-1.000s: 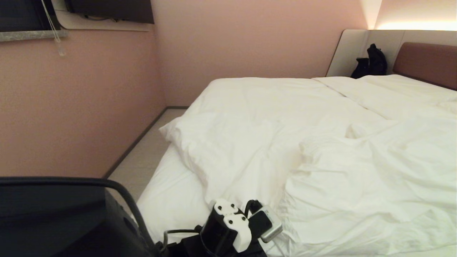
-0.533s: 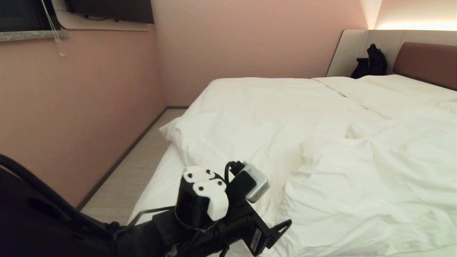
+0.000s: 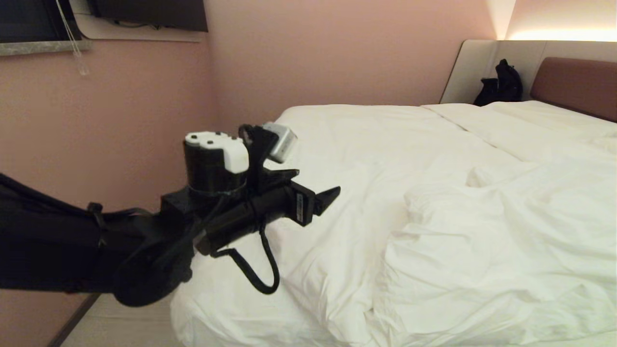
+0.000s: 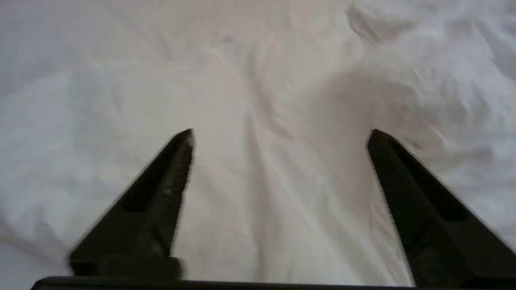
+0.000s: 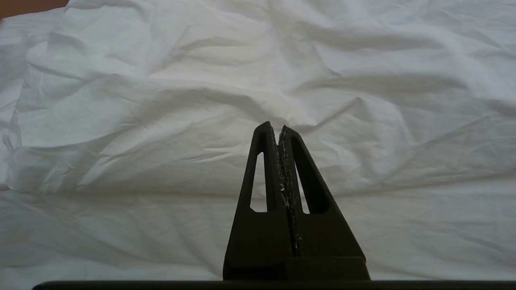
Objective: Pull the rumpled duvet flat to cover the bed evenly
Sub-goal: Flatten the corners of the folded blanket
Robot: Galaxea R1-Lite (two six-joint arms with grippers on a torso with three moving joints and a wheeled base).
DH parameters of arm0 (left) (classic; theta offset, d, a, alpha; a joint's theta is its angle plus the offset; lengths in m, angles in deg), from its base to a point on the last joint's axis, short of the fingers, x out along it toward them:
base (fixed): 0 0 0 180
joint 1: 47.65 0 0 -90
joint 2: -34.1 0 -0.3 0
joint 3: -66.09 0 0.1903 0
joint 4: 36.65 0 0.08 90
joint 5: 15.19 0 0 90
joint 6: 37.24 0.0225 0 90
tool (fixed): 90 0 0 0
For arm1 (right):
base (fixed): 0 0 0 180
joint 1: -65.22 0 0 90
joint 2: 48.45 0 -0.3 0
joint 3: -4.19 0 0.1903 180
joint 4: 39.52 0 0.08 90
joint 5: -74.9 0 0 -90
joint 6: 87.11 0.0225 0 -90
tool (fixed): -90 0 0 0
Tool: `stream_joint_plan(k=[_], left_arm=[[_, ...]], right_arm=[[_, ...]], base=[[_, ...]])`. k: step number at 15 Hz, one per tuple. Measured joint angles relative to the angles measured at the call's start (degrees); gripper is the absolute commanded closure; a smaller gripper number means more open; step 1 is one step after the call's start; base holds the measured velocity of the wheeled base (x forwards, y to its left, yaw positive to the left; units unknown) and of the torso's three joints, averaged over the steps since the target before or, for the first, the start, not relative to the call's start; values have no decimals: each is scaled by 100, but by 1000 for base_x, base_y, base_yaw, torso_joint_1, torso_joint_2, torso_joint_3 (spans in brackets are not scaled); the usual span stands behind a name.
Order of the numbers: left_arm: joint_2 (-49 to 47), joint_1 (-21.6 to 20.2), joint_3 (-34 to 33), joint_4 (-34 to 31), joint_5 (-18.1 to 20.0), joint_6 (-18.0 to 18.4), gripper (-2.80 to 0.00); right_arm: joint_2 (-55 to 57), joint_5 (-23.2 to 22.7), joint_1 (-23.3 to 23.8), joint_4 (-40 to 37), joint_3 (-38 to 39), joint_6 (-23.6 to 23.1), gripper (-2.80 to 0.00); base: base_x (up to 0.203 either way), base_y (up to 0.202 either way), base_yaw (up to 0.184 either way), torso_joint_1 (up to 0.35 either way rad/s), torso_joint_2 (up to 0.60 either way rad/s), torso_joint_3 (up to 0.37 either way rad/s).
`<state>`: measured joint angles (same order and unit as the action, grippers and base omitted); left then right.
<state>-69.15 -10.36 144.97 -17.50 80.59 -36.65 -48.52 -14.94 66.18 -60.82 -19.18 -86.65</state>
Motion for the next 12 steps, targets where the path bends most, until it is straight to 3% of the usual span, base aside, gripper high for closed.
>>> stream_joint_plan(k=[6,12], left_arm=[[-325,-587,1748,-1163,-24,-493,0],[-1580,-907,3713,-2244,-30,-1151,0]], right_arm=[[0,0,0,2,0,0,0],[0,0,0,2,0,0,0]], base=[[0,0,0,0,0,0],[0,0,0,0,0,0]])
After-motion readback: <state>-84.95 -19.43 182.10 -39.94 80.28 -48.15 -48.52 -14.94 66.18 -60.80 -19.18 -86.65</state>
